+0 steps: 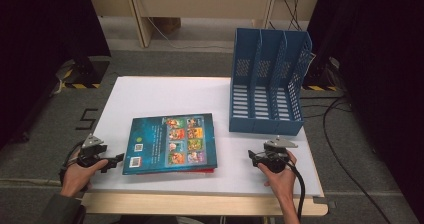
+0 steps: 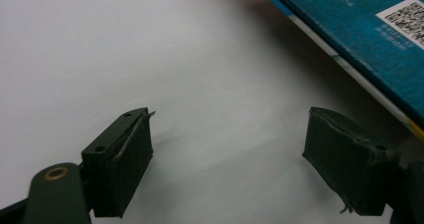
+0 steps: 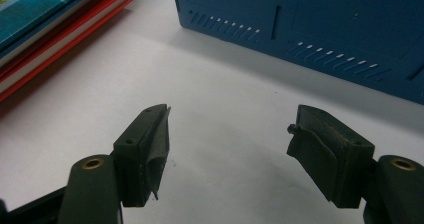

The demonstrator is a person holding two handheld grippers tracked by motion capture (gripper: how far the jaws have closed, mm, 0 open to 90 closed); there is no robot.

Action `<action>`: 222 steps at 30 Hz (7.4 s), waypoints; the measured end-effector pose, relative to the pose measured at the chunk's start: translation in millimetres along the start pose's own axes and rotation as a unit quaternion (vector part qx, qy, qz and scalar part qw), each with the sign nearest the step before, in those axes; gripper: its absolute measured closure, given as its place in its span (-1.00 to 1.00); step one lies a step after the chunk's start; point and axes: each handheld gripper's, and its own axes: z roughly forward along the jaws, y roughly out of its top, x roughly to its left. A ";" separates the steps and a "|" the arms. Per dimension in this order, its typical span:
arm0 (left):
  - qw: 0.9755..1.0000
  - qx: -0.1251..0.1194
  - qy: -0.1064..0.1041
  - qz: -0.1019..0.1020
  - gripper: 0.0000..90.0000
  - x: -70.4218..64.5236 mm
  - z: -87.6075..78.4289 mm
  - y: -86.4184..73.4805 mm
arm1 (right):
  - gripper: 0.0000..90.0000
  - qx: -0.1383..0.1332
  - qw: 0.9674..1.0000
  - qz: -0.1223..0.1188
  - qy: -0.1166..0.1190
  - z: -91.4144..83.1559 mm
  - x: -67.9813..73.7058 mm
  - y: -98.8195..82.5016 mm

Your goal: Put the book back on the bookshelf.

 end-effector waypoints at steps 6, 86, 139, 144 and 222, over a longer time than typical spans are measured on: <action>1.000 -0.016 -0.020 -0.010 -0.59 -6.7 -7.1 -0.1 | -0.29 -0.016 1.000 0.014 0.019 -2.3 3.9 1.9; 0.996 -0.023 0.016 0.089 -0.29 -77.1 -13.3 7.5 | -0.09 -0.034 0.969 0.136 0.205 45.2 65.1 32.0; 0.991 -0.069 -0.066 0.098 -0.55 -137.5 35.1 48.8 | 0.69 -0.247 0.949 0.018 0.195 -36.5 82.3 141.6; 0.991 -0.073 -0.062 0.097 -0.55 -133.4 33.6 48.8 | 0.75 -0.254 0.945 0.002 0.204 -41.2 94.0 152.0; 1.000 0.019 -0.002 0.020 -0.57 -25.6 7.6 2.2 | 0.71 -0.235 0.939 -0.072 0.240 1.7 170.4 126.7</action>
